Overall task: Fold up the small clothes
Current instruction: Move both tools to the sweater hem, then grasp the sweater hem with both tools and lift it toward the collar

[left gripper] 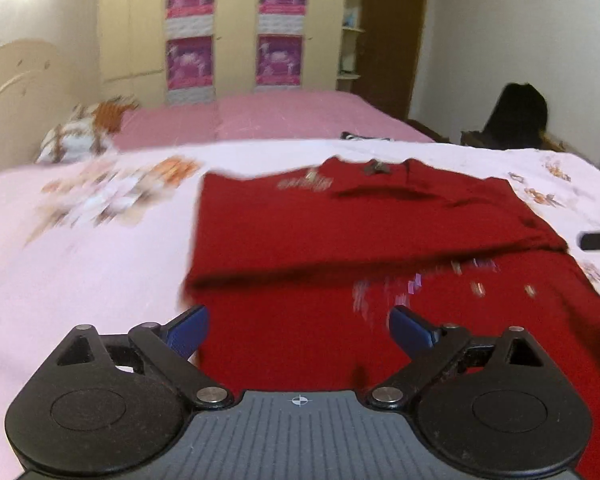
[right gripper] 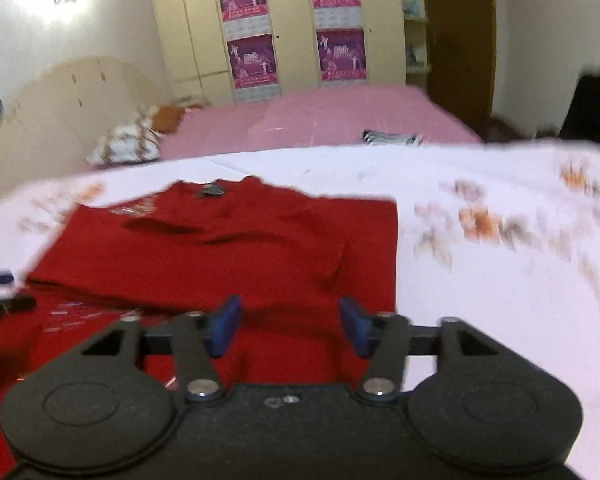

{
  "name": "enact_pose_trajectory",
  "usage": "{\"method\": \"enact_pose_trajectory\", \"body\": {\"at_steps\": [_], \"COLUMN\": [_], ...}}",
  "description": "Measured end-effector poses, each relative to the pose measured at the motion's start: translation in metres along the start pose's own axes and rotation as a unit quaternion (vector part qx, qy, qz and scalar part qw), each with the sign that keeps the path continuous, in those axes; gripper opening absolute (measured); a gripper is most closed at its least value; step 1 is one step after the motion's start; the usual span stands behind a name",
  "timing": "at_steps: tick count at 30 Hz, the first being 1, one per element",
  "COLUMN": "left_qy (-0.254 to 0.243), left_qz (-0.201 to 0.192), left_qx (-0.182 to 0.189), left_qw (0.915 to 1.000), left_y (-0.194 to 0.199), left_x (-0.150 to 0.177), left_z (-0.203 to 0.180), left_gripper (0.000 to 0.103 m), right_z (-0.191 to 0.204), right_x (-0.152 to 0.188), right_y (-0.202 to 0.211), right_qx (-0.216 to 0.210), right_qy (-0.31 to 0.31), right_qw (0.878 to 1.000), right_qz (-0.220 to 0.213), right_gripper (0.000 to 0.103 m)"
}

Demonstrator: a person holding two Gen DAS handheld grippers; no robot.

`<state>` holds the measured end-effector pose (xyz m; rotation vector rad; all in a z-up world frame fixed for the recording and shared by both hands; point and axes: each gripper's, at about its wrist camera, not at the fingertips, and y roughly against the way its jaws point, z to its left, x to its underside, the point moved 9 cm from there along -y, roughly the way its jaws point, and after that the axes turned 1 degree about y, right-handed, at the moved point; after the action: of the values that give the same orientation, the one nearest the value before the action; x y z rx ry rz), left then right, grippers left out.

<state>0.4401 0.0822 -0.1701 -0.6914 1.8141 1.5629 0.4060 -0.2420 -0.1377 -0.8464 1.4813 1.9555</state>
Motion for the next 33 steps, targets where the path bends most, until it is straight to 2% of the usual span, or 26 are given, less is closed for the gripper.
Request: {"method": "enact_pose_trajectory", "body": {"at_steps": [2, 4, 5, 7, 11, 13, 20, 33], "left_qy": [0.033, 0.052, 0.054, 0.073, 0.06, 0.052, 0.036, 0.04], "left_qz": [0.022, 0.04, 0.05, 0.071, 0.099, 0.101, 0.097, 0.099], "left_qx": [0.011, 0.021, 0.023, 0.036, 0.054, 0.056, 0.049, 0.081], "left_qw": [0.9992, 0.9976, 0.997, 0.9942, 0.9918, 0.9919, 0.9934, 0.9909], "left_y": [0.019, 0.04, 0.051, 0.069, 0.093, 0.106, 0.127, 0.135], "left_x": [0.025, 0.054, 0.068, 0.092, 0.131, 0.144, 0.158, 0.165], "left_z": [0.016, 0.025, 0.026, 0.028, 0.015, 0.009, -0.004, -0.011], "left_gripper": [0.096, 0.092, 0.081, 0.071, 0.071, 0.071, 0.071, 0.07], "right_z": [-0.01, -0.017, -0.017, -0.016, -0.007, -0.002, 0.015, 0.05], "right_x": [0.012, 0.043, 0.056, 0.081, 0.119, 0.136, 0.171, 0.19], "right_y": [0.017, 0.043, 0.054, 0.072, 0.101, 0.111, 0.134, 0.139], "right_qx": [-0.01, -0.012, -0.013, -0.016, -0.021, -0.027, -0.039, -0.064], "right_qy": [-0.026, -0.056, -0.066, -0.078, -0.082, -0.089, -0.112, -0.115], "right_qw": [1.0, 0.998, 0.997, 0.996, 0.995, 0.993, 0.989, 0.986], "right_qz": [0.008, 0.024, 0.03, 0.043, 0.062, 0.072, 0.083, 0.1], "right_gripper": [0.054, 0.05, 0.046, 0.044, 0.044, 0.044, 0.045, 0.045]}}
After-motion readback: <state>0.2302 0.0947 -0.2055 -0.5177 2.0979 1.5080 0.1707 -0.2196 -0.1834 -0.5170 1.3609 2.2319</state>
